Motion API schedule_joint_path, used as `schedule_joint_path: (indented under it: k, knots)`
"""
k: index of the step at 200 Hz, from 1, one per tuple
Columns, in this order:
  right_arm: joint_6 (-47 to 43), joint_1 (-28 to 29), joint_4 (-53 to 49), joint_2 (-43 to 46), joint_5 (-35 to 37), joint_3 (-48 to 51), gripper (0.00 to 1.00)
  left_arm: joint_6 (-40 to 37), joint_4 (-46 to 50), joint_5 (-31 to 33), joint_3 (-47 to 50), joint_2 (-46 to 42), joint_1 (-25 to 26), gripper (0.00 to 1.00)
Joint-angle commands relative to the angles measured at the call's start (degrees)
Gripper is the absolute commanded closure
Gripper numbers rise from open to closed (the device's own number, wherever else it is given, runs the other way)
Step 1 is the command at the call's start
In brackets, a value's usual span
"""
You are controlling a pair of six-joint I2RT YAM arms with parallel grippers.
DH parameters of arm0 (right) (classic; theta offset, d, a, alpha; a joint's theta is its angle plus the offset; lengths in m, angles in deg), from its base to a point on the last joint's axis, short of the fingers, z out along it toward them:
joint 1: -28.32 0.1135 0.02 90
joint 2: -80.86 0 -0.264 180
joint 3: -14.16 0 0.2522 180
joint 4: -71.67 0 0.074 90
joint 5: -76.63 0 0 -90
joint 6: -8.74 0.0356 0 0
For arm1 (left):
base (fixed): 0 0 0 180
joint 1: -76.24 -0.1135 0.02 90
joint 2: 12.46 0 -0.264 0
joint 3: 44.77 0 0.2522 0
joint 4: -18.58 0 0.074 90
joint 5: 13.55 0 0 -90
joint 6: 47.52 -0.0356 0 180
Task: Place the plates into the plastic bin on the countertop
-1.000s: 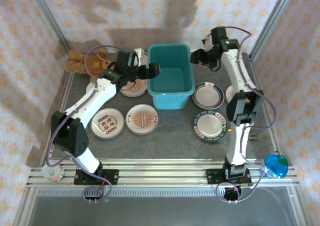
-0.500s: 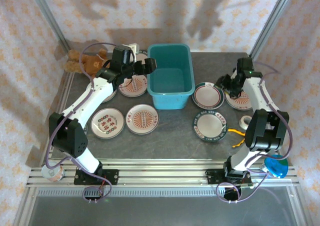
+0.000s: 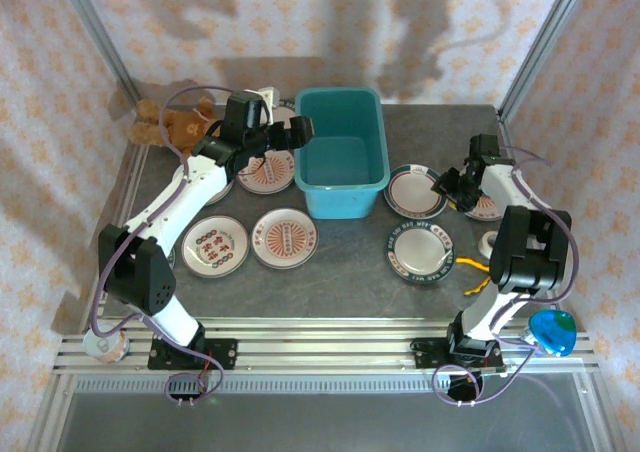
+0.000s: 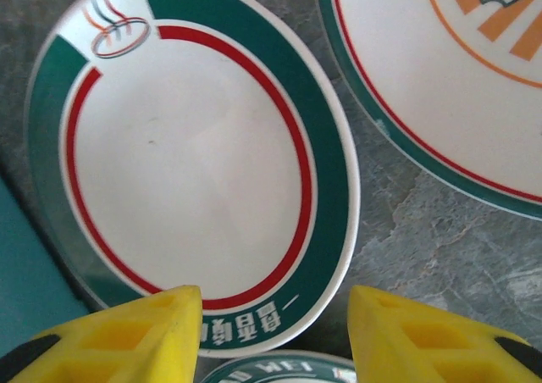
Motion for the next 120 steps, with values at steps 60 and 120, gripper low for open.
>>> schedule_joint_path:
  k: [60, 120]
  knots:
    - [-2.67, -0.43, 1.48, -5.83, 3.31, -0.68, 0.54, -1.44, -1.02, -0.20, 0.18, -0.60, -0.69, 0.02]
    - [-4.00, -0.37, 1.68, -9.16, 4.01, -1.52, 0.55, -1.30, -0.38, 0.46, -1.10, 0.31, -0.70, 0.02]
